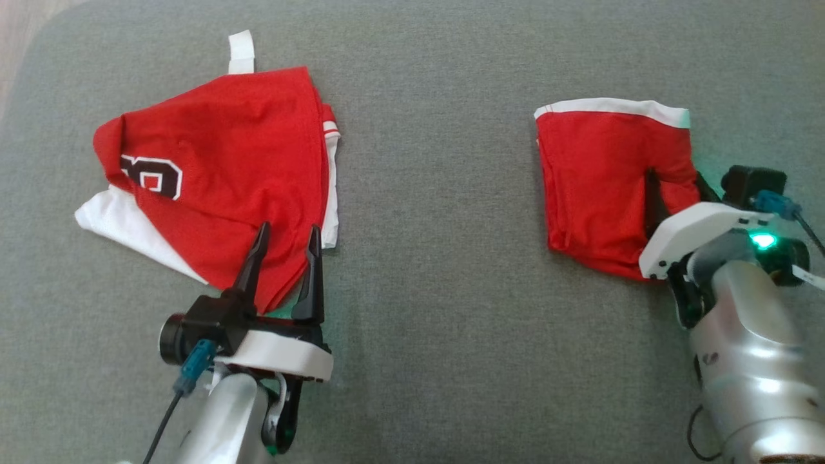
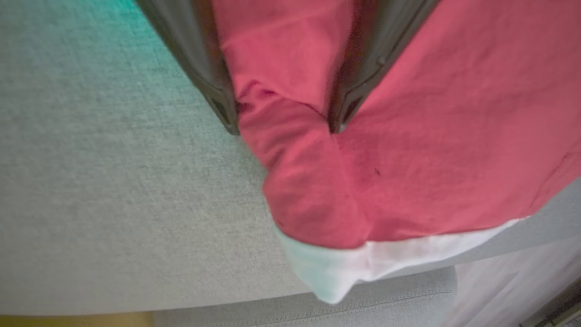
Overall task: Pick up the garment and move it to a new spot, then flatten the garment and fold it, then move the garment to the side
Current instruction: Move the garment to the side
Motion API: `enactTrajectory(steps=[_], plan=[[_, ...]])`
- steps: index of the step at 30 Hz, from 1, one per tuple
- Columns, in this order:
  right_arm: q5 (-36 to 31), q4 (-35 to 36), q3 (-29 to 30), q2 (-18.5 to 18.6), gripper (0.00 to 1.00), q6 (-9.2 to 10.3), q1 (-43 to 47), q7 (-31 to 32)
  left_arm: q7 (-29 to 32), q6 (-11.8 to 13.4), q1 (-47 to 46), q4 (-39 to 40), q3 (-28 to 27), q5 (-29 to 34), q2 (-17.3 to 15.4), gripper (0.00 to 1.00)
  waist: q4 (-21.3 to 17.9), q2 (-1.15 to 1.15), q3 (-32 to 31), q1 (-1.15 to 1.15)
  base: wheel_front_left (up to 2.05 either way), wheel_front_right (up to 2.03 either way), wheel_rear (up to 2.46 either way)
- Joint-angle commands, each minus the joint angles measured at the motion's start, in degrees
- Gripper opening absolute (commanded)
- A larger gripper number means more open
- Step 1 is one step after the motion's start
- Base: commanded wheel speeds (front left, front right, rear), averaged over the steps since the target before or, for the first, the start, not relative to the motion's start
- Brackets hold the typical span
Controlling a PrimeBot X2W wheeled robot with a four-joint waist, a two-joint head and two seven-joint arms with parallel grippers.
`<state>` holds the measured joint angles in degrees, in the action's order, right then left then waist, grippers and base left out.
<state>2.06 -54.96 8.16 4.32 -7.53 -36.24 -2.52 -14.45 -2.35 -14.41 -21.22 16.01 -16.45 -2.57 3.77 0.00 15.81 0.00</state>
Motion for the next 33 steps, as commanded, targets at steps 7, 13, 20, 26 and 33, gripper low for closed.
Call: enactTrajectory(steps=[7, 13, 20, 26, 33], plan=[[0.26, -3.25, -3.47, -1.42, 0.0, 0.04, -1.03, -2.59, -0.55, -0.02, -1.84, 1.38, -2.79, 1.06, -0.31, 1.0, -1.18, 0.0, -1.25, 0.0, 0.0, 0.0, 0.0], [-4.74, -1.27, -3.91, 2.54, 0.0, 0.04, -2.04, -4.81, -0.55, 0.19, -0.81, 1.5, -3.07, 0.8, -0.31, 1.0, -2.36, 0.0, -3.22, 0.0, 0.0, 0.0, 0.0], [-9.35, 1.28, -6.21, 14.37, 0.0, 0.04, -2.9, -1.58, -0.55, 0.23, -0.89, 2.09, -3.34, 0.54, -0.31, 1.0, -2.77, 0.0, -2.98, 0.0, 0.0, 0.0, 0.0], [-11.4, 2.74, -6.41, 25.08, 0.0, 0.04, -3.9, 1.85, -0.55, -0.11, -1.96, 2.85, -3.58, 0.39, -0.31, 1.0, -1.92, 0.0, -0.49, 0.0, 0.0, 0.0, 0.0], [-14.5, 3.61, -2.79, 31.69, 0.0, 0.04, -3.62, 3.54, -0.55, -0.44, -3.35, 2.95, -3.71, 0.35, -0.31, 1.0, -0.37, 0.0, 2.17, 0.0, 0.0, 0.0, 0.0]])
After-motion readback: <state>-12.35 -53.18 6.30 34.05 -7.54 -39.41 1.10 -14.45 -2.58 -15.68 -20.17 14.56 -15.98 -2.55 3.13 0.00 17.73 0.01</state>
